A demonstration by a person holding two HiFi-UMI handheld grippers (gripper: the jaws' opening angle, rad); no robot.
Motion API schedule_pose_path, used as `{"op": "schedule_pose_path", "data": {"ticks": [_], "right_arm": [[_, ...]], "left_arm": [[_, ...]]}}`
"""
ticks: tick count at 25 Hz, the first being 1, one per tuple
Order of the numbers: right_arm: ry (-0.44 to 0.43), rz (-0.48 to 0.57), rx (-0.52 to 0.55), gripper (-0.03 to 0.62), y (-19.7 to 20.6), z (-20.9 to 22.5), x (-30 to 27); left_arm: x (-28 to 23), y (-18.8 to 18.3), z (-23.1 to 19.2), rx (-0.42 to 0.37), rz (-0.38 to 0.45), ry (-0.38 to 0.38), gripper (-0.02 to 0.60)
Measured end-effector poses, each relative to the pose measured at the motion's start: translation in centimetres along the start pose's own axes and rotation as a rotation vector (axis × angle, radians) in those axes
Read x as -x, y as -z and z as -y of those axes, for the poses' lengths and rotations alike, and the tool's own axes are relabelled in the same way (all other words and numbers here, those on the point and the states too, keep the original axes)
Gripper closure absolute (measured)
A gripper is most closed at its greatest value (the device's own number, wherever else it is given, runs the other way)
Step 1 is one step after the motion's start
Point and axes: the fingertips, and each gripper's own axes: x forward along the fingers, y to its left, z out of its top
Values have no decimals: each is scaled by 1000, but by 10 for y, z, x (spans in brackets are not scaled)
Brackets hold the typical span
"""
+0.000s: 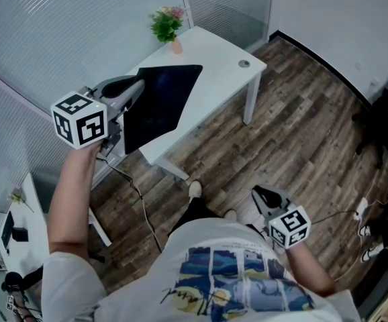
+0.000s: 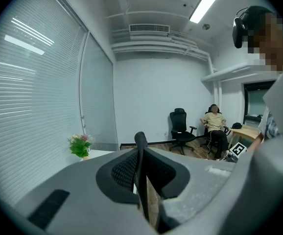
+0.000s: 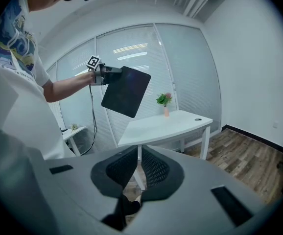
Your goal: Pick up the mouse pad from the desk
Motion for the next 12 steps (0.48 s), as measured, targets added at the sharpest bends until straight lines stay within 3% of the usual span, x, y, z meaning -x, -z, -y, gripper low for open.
{"op": "schedule_pose_path", "data": {"ticks": [12], "right_arm": [[0, 24, 4, 576, -5, -1, -1]], "left_arm": [[6, -6, 15, -28, 6, 27, 552]]}}
